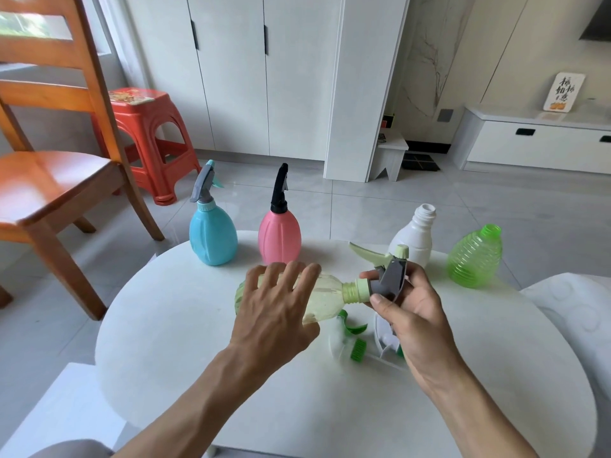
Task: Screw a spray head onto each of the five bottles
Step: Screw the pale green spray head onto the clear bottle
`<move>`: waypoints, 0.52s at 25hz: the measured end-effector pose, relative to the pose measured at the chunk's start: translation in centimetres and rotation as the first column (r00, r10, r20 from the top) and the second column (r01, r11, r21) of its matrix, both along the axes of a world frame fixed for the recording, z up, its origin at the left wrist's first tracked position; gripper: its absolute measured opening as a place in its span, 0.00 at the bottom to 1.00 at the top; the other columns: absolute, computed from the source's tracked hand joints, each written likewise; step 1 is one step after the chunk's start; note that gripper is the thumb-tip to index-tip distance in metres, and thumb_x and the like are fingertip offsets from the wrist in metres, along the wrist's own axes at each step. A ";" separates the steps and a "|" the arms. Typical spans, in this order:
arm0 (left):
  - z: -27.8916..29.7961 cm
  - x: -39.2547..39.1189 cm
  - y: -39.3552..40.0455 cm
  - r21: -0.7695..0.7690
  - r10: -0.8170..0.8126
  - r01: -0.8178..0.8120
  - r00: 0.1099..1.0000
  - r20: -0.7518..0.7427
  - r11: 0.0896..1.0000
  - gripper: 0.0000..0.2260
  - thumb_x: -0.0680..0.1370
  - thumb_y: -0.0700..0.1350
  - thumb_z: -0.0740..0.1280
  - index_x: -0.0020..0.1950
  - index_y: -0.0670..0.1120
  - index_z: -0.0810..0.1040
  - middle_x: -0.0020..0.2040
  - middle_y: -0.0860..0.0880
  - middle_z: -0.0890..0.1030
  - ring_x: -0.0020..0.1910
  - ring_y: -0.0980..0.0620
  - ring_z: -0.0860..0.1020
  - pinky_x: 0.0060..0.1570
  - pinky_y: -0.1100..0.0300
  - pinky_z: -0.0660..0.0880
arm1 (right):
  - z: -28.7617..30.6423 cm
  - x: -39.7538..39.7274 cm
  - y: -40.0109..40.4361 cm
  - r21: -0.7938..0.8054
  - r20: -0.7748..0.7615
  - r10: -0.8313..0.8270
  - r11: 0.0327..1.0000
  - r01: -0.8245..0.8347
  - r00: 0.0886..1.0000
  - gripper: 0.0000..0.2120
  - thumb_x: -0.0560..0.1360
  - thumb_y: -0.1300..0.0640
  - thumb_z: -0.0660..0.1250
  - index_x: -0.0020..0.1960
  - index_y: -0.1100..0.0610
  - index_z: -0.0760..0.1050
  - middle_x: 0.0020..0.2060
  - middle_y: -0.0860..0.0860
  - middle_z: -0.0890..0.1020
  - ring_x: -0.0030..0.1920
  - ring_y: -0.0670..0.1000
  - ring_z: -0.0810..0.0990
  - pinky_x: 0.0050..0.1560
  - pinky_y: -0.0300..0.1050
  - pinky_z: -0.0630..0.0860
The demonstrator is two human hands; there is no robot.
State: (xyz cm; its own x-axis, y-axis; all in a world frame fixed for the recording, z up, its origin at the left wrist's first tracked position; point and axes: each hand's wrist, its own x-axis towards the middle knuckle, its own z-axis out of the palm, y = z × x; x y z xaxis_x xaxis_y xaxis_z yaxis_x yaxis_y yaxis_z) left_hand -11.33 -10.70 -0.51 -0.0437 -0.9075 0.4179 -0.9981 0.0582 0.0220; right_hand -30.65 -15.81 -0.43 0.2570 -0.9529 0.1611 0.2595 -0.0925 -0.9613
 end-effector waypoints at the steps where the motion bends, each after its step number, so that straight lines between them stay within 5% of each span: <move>1: 0.0 0.0 0.1 0.005 0.004 -0.004 1.000 -0.009 1.000 0.31 0.58 0.50 0.77 0.61 0.46 0.78 0.54 0.47 0.81 0.49 0.40 0.79 0.49 0.46 0.75 | 0.0 -0.1 0.1 -0.019 0.009 0.025 1.000 -0.025 1.000 0.18 0.74 0.76 0.63 0.58 0.60 0.72 0.51 0.52 0.84 0.55 0.50 0.81 0.60 0.45 0.75; 7: 0.0 0.3 0.4 0.005 -0.018 0.018 1.000 -0.013 1.000 0.31 0.59 0.50 0.76 0.61 0.46 0.78 0.55 0.48 0.81 0.50 0.41 0.79 0.50 0.46 0.75 | -0.1 0.0 0.4 -0.040 -0.090 0.151 0.987 -0.155 0.984 0.15 0.74 0.70 0.62 0.59 0.61 0.70 0.52 0.49 0.82 0.56 0.47 0.79 0.60 0.41 0.74; 11: -0.1 0.3 0.5 0.006 -0.023 0.023 0.999 -0.026 1.000 0.31 0.59 0.50 0.77 0.61 0.46 0.78 0.55 0.48 0.81 0.50 0.41 0.79 0.50 0.47 0.75 | 0.1 0.3 0.9 -0.064 -0.243 0.126 0.987 -0.145 0.962 0.17 0.71 0.56 0.69 0.59 0.51 0.71 0.50 0.49 0.79 0.49 0.47 0.78 0.56 0.48 0.74; 13: 0.0 0.5 0.5 -0.010 -0.023 0.023 0.999 -0.031 1.000 0.31 0.59 0.50 0.77 0.61 0.46 0.78 0.55 0.48 0.82 0.51 0.41 0.80 0.50 0.46 0.75 | 0.2 0.5 1.0 -0.115 -0.243 0.047 0.990 -0.077 0.969 0.26 0.68 0.52 0.74 0.63 0.44 0.70 0.49 0.49 0.81 0.49 0.47 0.79 0.54 0.44 0.76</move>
